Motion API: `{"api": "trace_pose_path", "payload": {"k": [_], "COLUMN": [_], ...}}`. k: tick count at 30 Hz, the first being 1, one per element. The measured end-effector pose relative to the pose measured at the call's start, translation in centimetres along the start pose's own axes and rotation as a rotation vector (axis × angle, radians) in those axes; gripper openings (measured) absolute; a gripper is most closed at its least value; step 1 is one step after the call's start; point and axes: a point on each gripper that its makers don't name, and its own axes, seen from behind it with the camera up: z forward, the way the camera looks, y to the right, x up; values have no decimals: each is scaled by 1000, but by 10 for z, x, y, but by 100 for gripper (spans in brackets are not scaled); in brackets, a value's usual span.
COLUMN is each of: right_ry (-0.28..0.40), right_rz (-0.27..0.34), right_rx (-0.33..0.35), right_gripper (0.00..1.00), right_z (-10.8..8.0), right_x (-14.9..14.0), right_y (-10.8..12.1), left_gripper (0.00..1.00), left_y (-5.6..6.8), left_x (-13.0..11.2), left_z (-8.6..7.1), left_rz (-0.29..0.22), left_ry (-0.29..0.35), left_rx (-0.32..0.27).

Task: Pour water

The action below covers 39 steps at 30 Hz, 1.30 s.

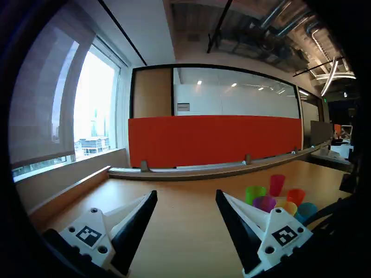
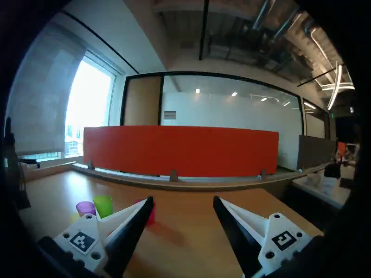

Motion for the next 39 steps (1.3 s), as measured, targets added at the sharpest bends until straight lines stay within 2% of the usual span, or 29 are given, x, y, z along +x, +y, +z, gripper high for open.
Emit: {"api": "trace_pose_path", "payload": {"k": [5, 11, 20, 32, 39], "right_ry": [10, 25, 8, -64, -105], "right_rz": [3, -37, -73, -118, -135], "right_rx": [13, 25, 73, 215, 317], "right_gripper": [100, 100, 100, 100, 100], "right_z": [4, 8, 10, 13, 10], "right_x": [23, 42, 42, 33, 27], "right_y": [1, 0, -13, -36, -49], "left_gripper": [94, 93, 93, 93, 93], "left_y": [6, 7, 17, 34, 47], "left_x": [18, 34, 29, 25, 23], "left_z": [4, 10, 17, 32, 34], "left_rz": [11, 40, 67, 59, 69], "left_ry": [2, 2, -31, -94, -127], "left_rx": [-26, -42, -89, -196, -275]}}
